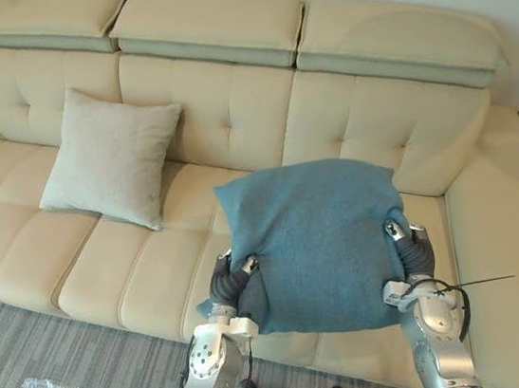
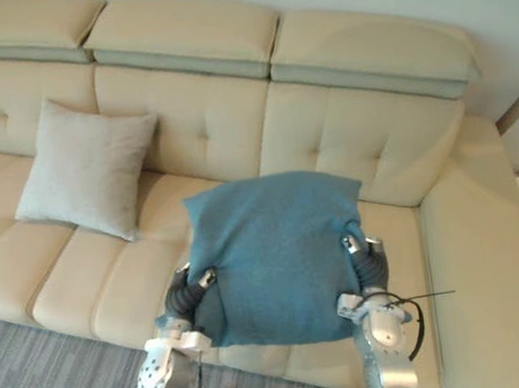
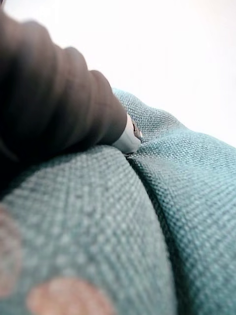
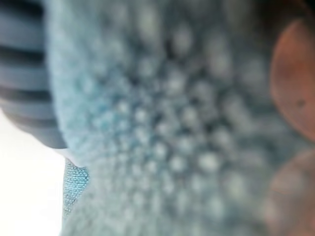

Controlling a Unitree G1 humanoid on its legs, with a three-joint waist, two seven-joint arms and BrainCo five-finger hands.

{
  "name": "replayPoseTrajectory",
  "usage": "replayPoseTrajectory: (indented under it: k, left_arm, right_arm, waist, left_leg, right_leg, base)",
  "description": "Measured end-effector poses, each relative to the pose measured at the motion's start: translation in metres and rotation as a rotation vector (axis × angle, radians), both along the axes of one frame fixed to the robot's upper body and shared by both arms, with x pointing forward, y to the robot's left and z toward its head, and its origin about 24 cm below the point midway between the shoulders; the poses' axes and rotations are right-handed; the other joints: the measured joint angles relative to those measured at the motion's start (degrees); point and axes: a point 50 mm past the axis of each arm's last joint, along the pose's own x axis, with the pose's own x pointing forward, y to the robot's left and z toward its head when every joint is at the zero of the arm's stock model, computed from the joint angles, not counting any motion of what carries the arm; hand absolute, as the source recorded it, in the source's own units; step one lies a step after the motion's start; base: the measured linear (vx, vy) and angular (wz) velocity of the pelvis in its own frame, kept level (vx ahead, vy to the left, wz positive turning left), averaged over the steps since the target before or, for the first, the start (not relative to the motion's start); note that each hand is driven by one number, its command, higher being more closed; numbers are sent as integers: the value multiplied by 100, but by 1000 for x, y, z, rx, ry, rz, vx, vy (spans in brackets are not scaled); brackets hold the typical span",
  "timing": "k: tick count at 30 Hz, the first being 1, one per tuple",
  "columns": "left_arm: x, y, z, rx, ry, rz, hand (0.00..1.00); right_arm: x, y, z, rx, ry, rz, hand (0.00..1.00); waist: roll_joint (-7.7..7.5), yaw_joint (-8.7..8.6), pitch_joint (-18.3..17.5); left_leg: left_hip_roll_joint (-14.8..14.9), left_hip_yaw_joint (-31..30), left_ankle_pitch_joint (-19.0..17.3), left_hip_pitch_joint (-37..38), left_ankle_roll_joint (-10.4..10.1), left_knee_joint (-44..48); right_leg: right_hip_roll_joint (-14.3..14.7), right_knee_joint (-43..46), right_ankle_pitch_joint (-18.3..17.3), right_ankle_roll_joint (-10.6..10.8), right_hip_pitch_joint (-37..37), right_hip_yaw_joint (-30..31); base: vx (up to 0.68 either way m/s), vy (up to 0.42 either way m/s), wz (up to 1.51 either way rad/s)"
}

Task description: Pick up cushions and gather them together orderly.

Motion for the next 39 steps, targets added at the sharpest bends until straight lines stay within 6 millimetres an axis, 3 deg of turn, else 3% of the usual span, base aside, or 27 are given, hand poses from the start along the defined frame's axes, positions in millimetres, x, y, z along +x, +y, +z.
replayPoseTrajectory:
  k: [1,2,3,6,8,10,12,15,17,27,28,29,32,34,35,37,39]
  left_arm:
    - [0,-1,1,-8,-5,2,100]
    - [3,-7,5,-25,-23,1,100]
    - [3,-8,5,-20,-24,-1,100]
    - [4,-9,10,-16,-45,-4,100]
    - [7,-9,14,-12,-67,-6,100]
    - [11,-9,22,-15,-100,8,100]
    - [13,-9,26,-16,-114,14,100]
    - [16,-9,37,-30,-163,32,100]
    - [25,-11,59,-53,-260,51,100]
    - [62,-21,119,-81,-471,129,100]
    - [76,-24,136,-75,-523,146,100]
    - [79,-24,140,-75,-531,152,100]
    - [105,-29,184,-48,-647,189,100]
    - [121,-28,235,-27,-776,247,100]
    - [124,-27,247,-24,-806,261,100]
    - [129,-23,294,-35,-919,321,100]
    - [132,-21,317,-48,-957,351,100]
  right_arm:
    - [1,0,2,-1,-10,1,100]
    - [1,-3,6,-18,-32,-4,100]
    - [1,-4,6,-20,-28,-8,100]
    - [2,-5,8,-23,-38,-11,100]
    - [5,-4,10,-25,-47,-10,100]
    - [15,-4,20,-51,-88,5,100]
    - [17,-2,25,-79,-104,7,100]
    - [18,1,42,-89,-175,3,100]
    - [21,4,65,-104,-274,-10,100]
    - [51,12,118,-118,-483,-110,100]
    - [60,14,137,-114,-544,-130,100]
    - [62,14,141,-113,-556,-134,100]
    - [85,15,190,-138,-700,-190,100]
    - [102,19,241,-173,-825,-235,100]
    - [105,22,252,-164,-853,-239,100]
    - [110,28,299,-158,-958,-265,100]
    - [112,31,322,-170,-999,-290,100]
  waist:
    - [37,23,8]
    - [134,0,-8]
    - [164,-19,13]
    - [217,-22,-4]
    - [247,3,-21]
    - [266,44,-17]
    - [224,53,-6]
    - [223,48,0]
    - [208,56,15]
    - [229,69,266]
    - [233,74,380]
    - [230,77,387]
    - [218,79,481]
    - [205,77,648]
    - [199,76,690]
    - [200,64,828]
    - [215,50,930]
  left_leg:
    - [66,-101,-8,-36,-11,193]
    - [37,-935,-6,-309,-53,477]
    - [-61,-1396,94,-325,-224,435]
    - [-214,-1917,119,-149,-435,-177]
    - [-218,-1989,99,-99,-469,-534]
    - [-229,-1901,127,-2,-756,-1229]
    - [-285,-1777,187,-15,-814,-1348]
    - [-353,-1616,229,-259,-755,-1335]
    - [-383,-1522,305,-792,-719,-1275]
    - [-288,-1466,346,-2307,-686,-732]
    - [-287,-1465,420,-2505,-667,-726]
    - [-288,-1465,429,-2546,-670,-723]
    - [-268,-1468,517,-3000,-648,-625]
    - [-258,-1403,615,-3307,-644,-619]
    - [-259,-1391,635,-3382,-643,-613]
    - [-226,-1421,689,-3733,-681,-535]
    - [-196,-1459,731,-3881,-706,-527]
  right_leg:
    - [46,-13,-4,-8,16,29]
    - [194,-169,-30,-148,-13,198]
    - [245,-302,99,-202,-3,333]
    - [288,-572,368,-195,-134,588]
    - [317,-742,544,-187,-258,720]
    - [306,-974,825,-77,-549,921]
    - [235,-985,916,-63,-701,1058]
    - [168,-842,943,-20,-1086,1166]
    - [135,-760,1050,64,-1672,1244]
    - [175,-597,1399,183,-3061,1207]
    - [156,-597,1483,224,-3239,1186]
    - [153,-597,1500,223,-3279,1181]
    - [141,-824,1794,226,-3597,1159]
    - [134,-1108,2110,223,-3808,1138]
    - [127,-1158,2158,232,-3865,1135]
    - [123,-1407,2380,248,-4077,1126]
    - [141,-1493,2466,236,-4162,1086]
  base:
    - [-77,-147,-76]
    - [-101,-78,-85]
    - [-94,-37,-69]
    - [-66,6,-43]
    - [-64,29,-45]
    - [-80,32,-60]
    - [-79,57,-37]
    - [-90,62,-29]
    - [-118,7,-19]
    - [-80,-16,-8]
    - [-77,-6,5]
    - [-100,-5,6]
    - [-84,4,-5]
    - [-86,-1,-13]
    - [-82,-1,-12]
    - [-72,3,-8]
    - [-61,-3,0]
